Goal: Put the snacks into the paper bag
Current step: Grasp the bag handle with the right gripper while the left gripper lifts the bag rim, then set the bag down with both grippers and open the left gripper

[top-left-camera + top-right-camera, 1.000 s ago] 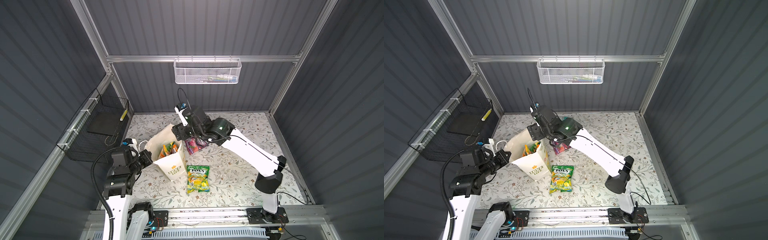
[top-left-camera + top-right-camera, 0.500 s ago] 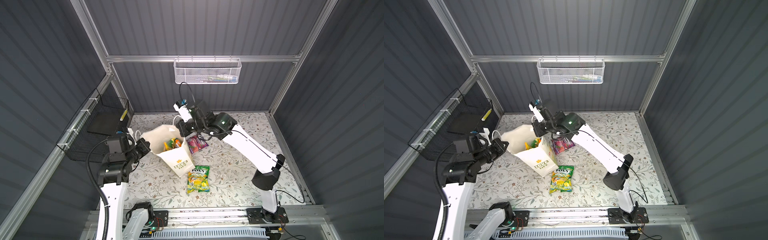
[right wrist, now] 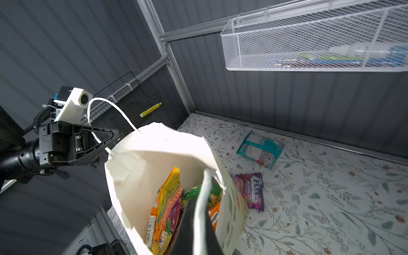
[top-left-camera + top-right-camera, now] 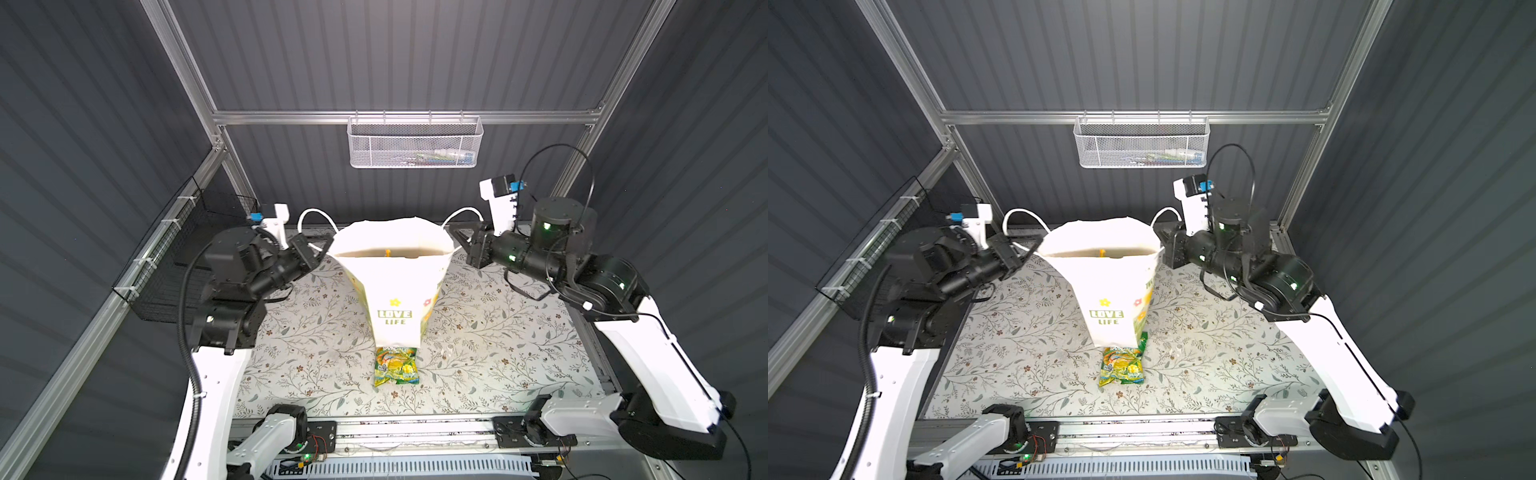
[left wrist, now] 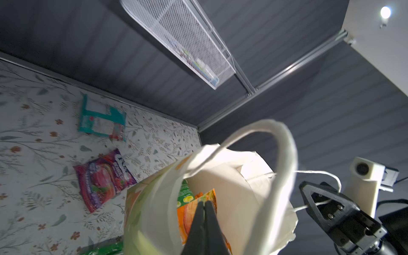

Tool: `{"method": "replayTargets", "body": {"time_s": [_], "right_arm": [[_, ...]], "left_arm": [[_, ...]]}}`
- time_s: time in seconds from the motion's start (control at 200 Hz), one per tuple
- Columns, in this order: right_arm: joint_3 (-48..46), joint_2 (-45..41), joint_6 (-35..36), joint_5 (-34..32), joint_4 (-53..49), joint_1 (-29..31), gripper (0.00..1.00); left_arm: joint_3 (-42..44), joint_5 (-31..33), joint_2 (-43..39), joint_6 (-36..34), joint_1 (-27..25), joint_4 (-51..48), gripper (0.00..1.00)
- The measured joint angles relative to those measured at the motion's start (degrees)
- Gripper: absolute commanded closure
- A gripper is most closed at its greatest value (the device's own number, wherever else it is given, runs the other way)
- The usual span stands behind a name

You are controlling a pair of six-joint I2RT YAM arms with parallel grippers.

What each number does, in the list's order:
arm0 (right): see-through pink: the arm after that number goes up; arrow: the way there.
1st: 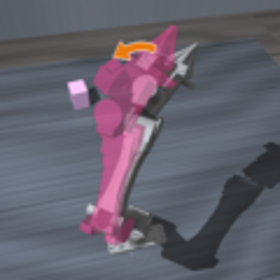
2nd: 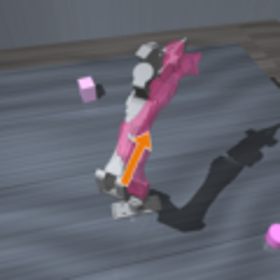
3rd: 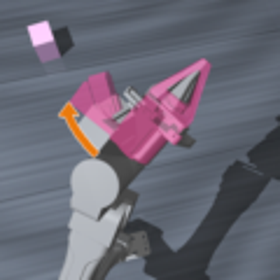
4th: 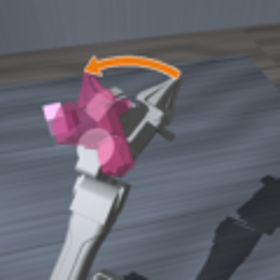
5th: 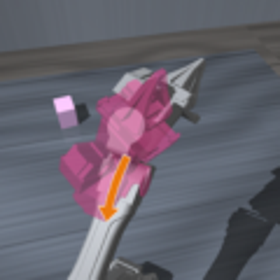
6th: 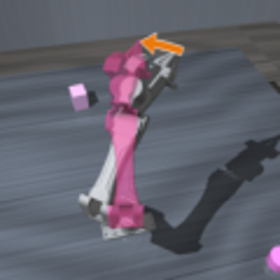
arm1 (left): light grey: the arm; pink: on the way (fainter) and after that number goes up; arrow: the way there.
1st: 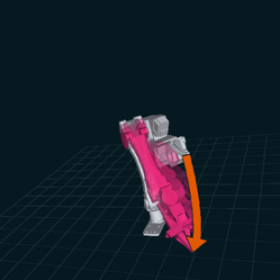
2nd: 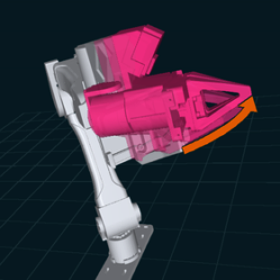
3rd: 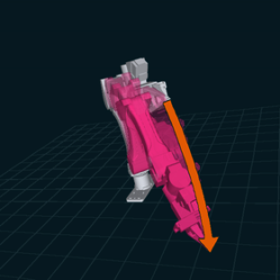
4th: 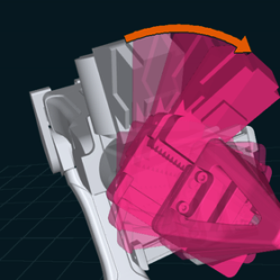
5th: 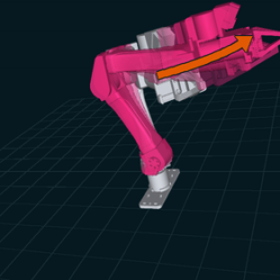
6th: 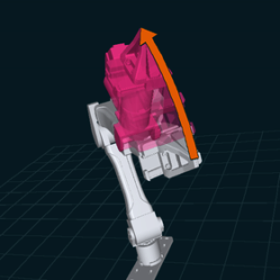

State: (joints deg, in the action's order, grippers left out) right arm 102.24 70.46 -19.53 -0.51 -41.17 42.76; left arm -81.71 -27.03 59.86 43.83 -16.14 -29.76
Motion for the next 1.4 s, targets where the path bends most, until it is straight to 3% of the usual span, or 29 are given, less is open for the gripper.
{"method": "replayTargets", "body": {"time_s": [0.15,0.255,0.565,0.815,1.186,1.246,1.396], "right_arm": [[-8.0,-4.4,-0.7,-1.9,-0.9,-1.4,1.00],[-12.2,-7.4,-0.9,-3.6,-2.0,-3.5,1.00],[-17.9,-13.6,-1.5,-3.9,-2.4,-11.6,1.00],[-25.0,-13.0,-1.5,1.9,-0.3,-18.5,1.00],[-40.9,-22.3,-2.6,2.7,5.4,-19.5,1.00],[-42.7,-24.1,-2.6,2.2,6.7,-19.6,1.00],[-45.5,-27.5,-2.6,0.7,8.8,-19.9,1.00]], "left_arm": [[-3.6,14.2,11.7,-3.4,-22.2,0.3,1.00],[-5.4,21.2,19.0,-5.2,-30.4,0.3,1.00],[-6.0,29.7,25.2,-6.1,-33.7,3.0,1.00],[-7.5,35.5,26.3,-8.1,-38.8,4.4,1.00],[-0.9,37.8,27.5,-8.3,-39.8,8.9,1.00],[-0.9,38.1,27.6,-8.5,-39.8,9.6,0.81],[-0.9,38.7,27.4,-9.3,-39.8,10.6,0.13]]}}
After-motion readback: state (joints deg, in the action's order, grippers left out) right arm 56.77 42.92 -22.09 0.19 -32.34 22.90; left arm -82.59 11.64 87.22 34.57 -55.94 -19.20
